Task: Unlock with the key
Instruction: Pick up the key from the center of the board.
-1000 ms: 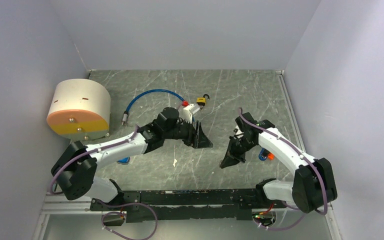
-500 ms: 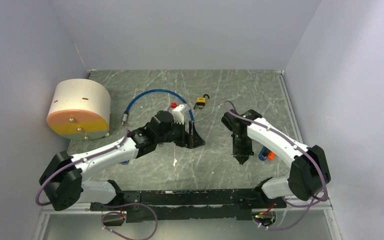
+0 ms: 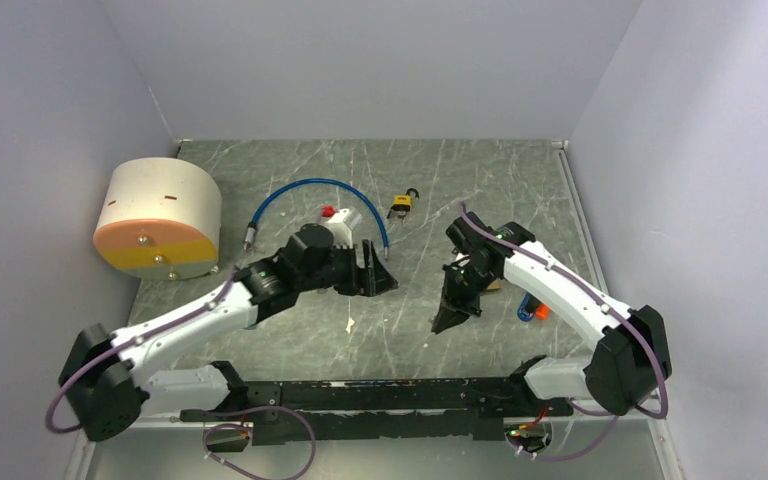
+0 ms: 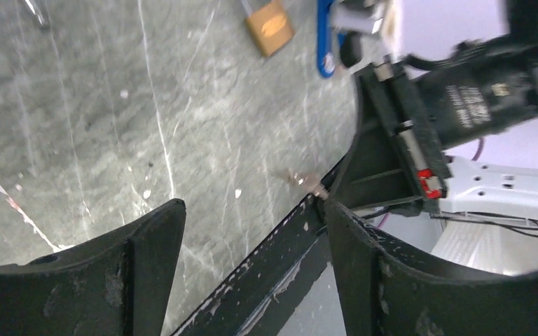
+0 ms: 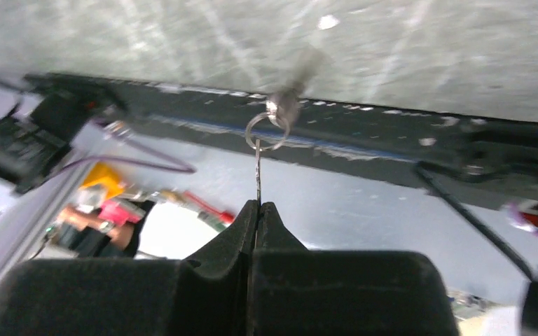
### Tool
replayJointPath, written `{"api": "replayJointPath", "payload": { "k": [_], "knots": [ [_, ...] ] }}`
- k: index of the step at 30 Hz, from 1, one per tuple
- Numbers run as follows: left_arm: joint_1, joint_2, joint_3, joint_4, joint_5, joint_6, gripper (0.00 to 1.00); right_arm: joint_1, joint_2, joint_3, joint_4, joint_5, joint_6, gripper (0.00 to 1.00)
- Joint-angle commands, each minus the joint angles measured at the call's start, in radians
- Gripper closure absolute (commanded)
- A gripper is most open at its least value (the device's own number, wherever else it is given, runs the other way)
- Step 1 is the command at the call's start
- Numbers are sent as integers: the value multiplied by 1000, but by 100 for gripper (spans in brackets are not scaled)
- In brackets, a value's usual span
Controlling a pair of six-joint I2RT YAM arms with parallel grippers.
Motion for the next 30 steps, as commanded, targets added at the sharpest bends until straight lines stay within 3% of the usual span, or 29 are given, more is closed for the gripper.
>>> {"api": "replayJointPath", "payload": {
  "k": [1,4,7,11,17,30],
  "knots": [
    [-4,-127,-25,104,-50,94,24,-4,-64,-17,164,-265,176,100],
    [-7,-87,39,81,138,365,32,-4,-94,-61,239,-364,263,100],
    [-11,-56,41,76,233,588,31,-5,-122,-59,225,-400,296,100],
    [-11,-88,-49,237,435,819,33,-5,-176,-68,215,-449,340,100],
    [-49,-85,-61,341,582,915,29,-7,-256,-100,224,-504,406,100],
    [-202,0,-42,405,505,1111,32,-94,-209,3,83,-543,280,100]
  ]
}}
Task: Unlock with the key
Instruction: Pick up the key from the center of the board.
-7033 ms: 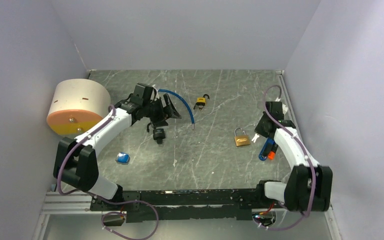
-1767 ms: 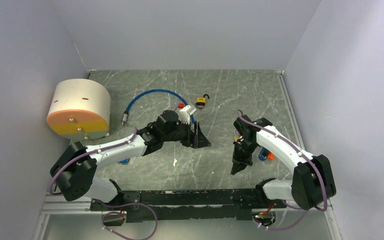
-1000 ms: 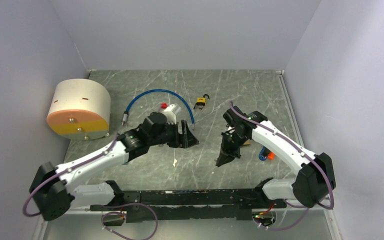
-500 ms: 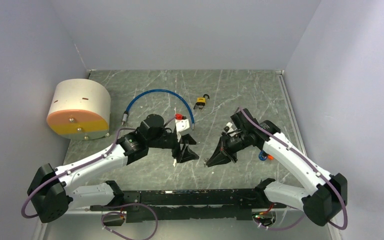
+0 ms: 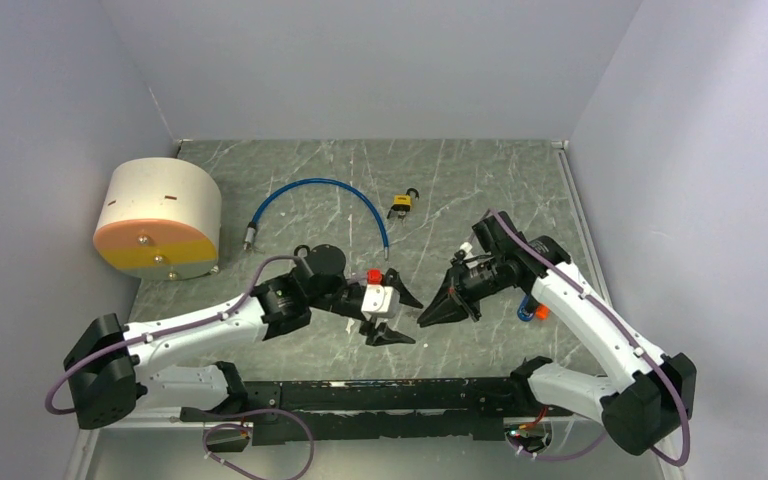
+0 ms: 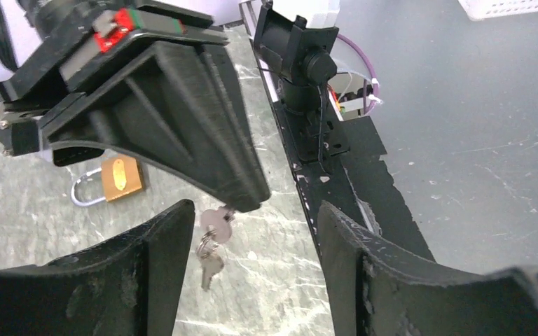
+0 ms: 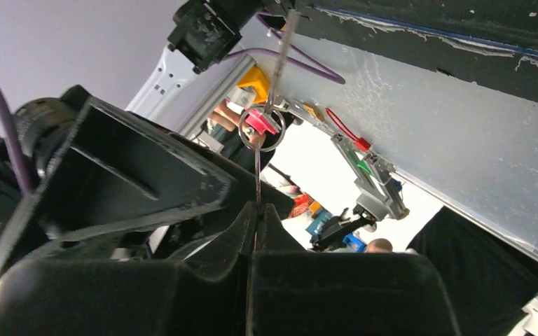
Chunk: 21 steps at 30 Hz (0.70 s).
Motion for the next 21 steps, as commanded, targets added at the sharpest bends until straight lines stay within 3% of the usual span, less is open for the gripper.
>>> {"api": "replayJointPath", "payload": {
  "k": [1,7,10,14,17,18,20,21],
  "knots": [
    [-31,33,30,66,-19,88,34,-34,11,78,-76,-44,-30,100],
    [-46,83,16,141,-143,147,63,-55,15,75,-90,-61,-55,100],
    [-46,82,24,150,-168,167,68,-59,8,63,-80,-66,-46,100],
    [-47,94,30,126,-188,177,62,-60,-1,54,-45,-78,-18,100],
    [-47,101,29,116,-209,186,65,-60,-3,47,-36,-78,-13,100],
    [-46,105,29,116,-220,193,71,-60,-9,41,-28,-79,-9,100],
    [-48,119,46,81,-241,220,95,-60,-23,24,7,-86,15,100],
    [-48,126,56,59,-256,226,97,-60,-33,12,27,-90,31,100]
  ]
}}
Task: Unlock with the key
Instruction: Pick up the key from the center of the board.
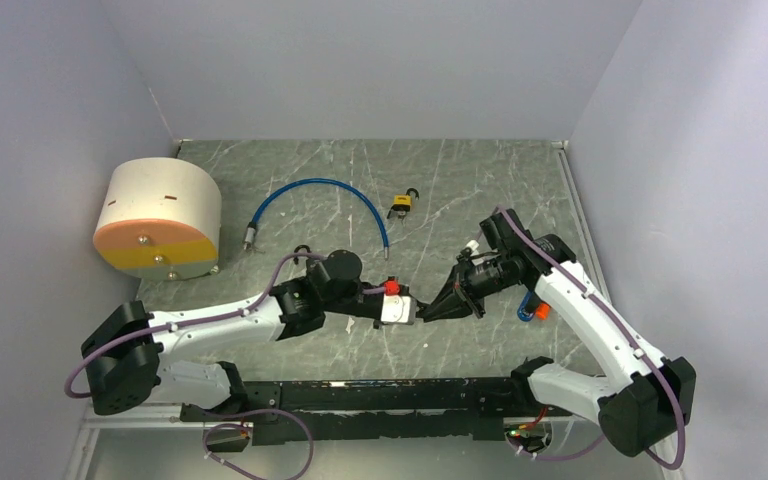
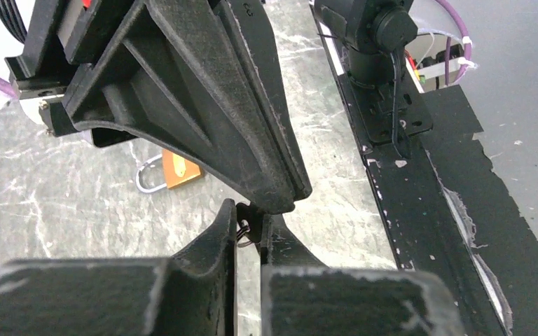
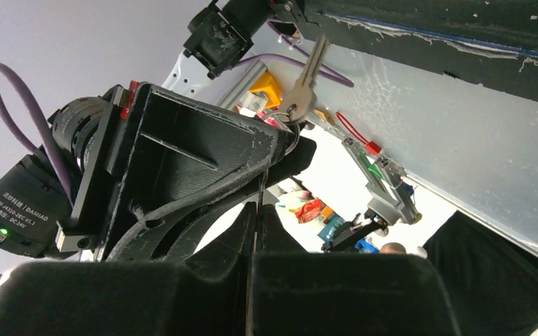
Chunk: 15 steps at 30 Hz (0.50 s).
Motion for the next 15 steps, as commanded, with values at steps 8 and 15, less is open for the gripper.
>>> {"api": "replayJointPath", "payload": {
  "k": [8,15],
  "knots": [
    [-5,12,17,82,-149,-77,97,-14,-83,-61,146,-86,100,62],
    [14,13,25,59,-143,-316,98,-95,-74,64,160,-38,-126,34]
  ]
}}
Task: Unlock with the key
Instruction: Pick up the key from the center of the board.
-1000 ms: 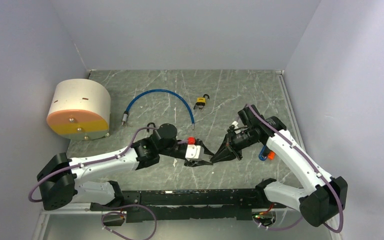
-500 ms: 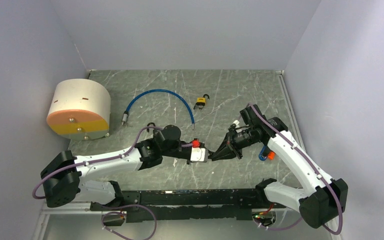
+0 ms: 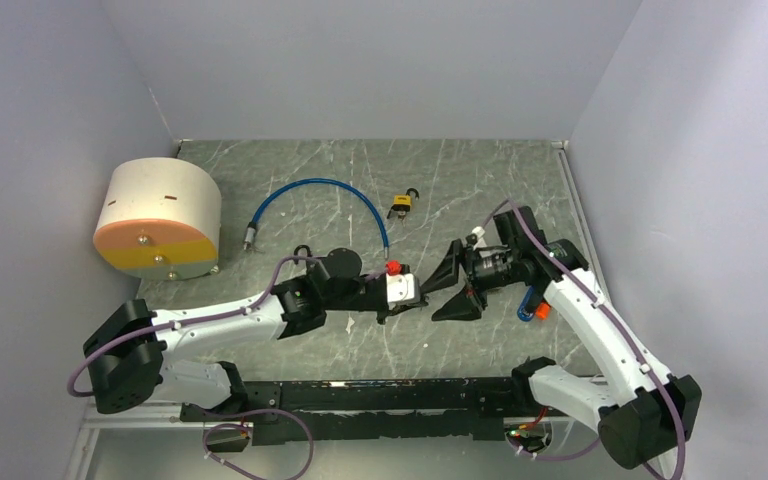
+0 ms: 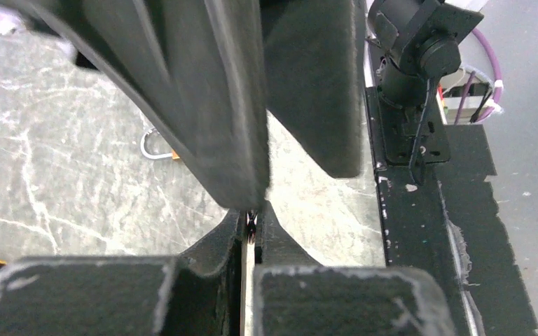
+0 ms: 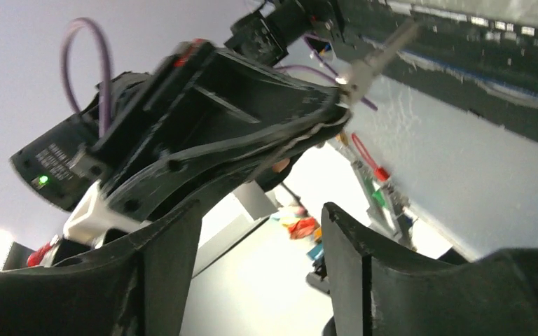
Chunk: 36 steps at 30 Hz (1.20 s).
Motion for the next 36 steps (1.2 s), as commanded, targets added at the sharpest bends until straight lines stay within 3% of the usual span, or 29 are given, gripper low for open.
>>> {"api": "replayJointPath", "payload": {
  "k": [1,3,8,13,18,24,31,36],
  "knots": [
    [22,-5,21,27,3,-210,98,-47,-13,118,46,31,-188,33],
    [46,-19,21,31,55,-297,98,-63,-43,143,58,96,-267,32],
    [115,-45,35,97,176,-524,97,-68,-197,66,328,202,-378,33],
    [164,-52,80,237,374,-688,97,-66,-372,-135,738,235,-324,38],
    [169,-36,153,307,554,-753,97,-65,-359,-197,1081,191,-200,42],
    [169,8,226,348,603,-837,98,-54,-293,-106,1097,90,-267,40],
    [169,60,276,384,619,-907,97,-51,-324,-129,1260,39,-144,40],
    [169,83,282,398,595,-944,97,-50,-352,-130,1298,23,-141,41]
  ]
}}
